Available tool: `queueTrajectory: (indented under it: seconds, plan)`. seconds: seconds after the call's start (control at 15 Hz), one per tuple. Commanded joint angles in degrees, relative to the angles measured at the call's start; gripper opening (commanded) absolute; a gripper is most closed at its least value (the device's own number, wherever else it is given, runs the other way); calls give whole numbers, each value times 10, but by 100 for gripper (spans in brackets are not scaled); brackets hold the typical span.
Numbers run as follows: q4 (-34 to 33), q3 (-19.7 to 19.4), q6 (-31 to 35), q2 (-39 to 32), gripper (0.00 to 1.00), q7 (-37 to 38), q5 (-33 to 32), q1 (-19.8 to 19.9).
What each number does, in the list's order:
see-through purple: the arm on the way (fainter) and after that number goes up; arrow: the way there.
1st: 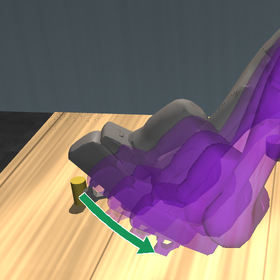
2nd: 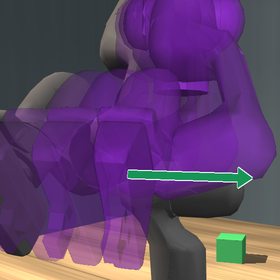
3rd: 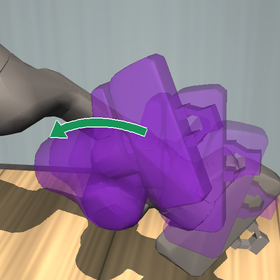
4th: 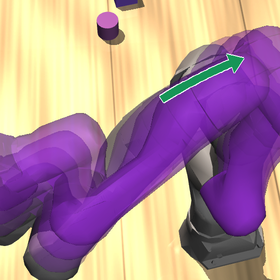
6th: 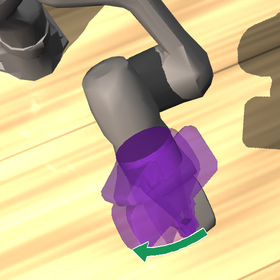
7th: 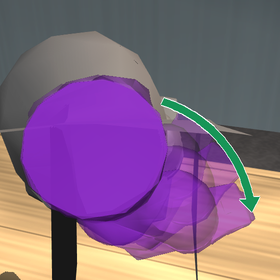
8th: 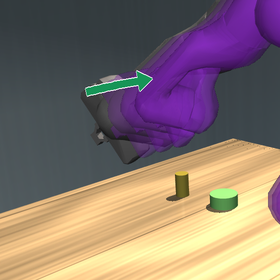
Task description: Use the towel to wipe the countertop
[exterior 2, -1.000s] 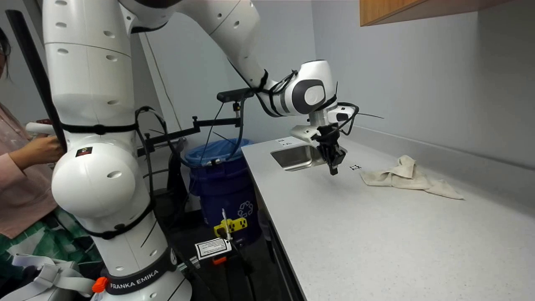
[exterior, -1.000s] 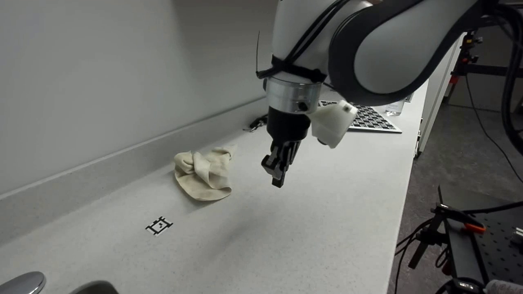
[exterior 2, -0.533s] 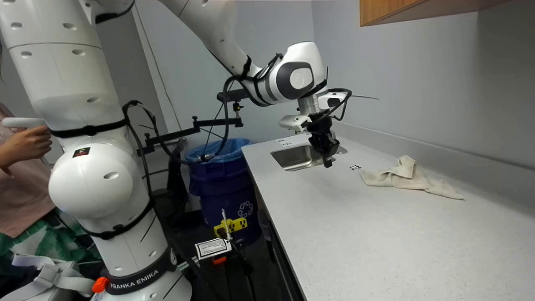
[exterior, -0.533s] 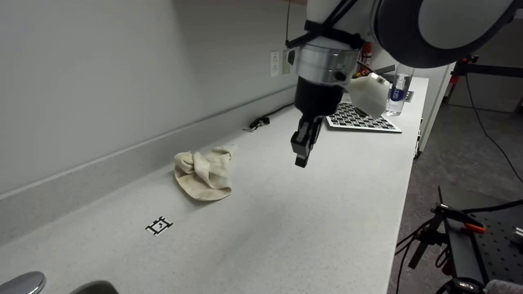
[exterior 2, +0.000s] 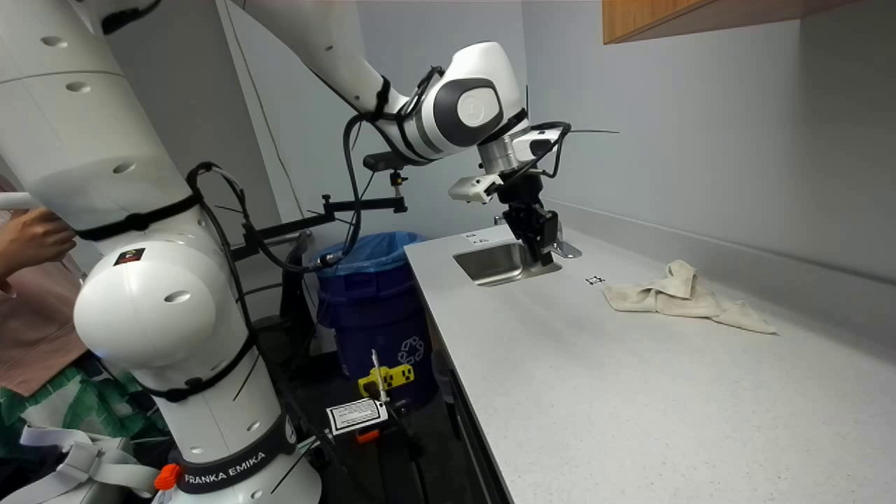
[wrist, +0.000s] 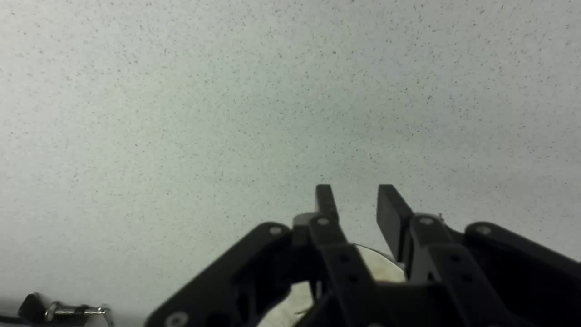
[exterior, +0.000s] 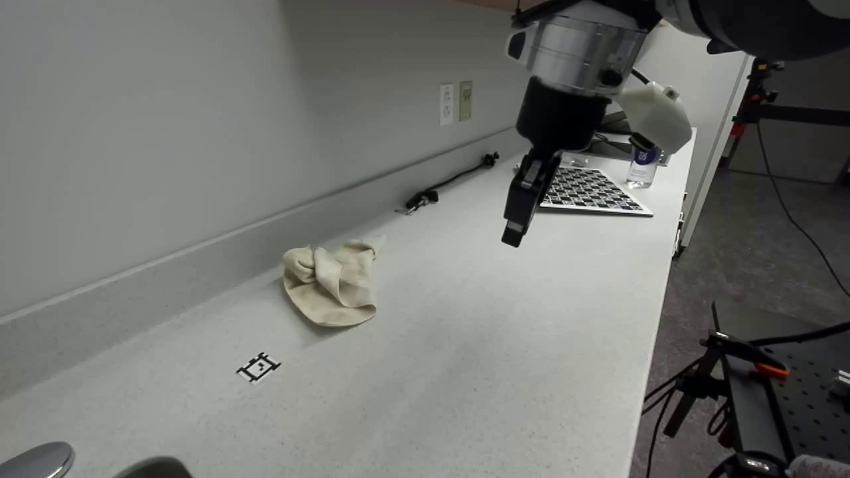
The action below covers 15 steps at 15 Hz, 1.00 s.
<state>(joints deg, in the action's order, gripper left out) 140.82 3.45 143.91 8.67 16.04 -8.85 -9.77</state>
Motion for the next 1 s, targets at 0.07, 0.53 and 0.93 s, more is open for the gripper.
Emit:
queueTrajectory:
  seconds: [0.07, 0.53, 0.93]
  plan:
    - [39, 24, 32, 49, 72, 11, -4, 27]
    - [63, 48, 127, 61, 100, 50, -36, 63]
    - [75, 69, 174, 62, 100, 105, -39, 89]
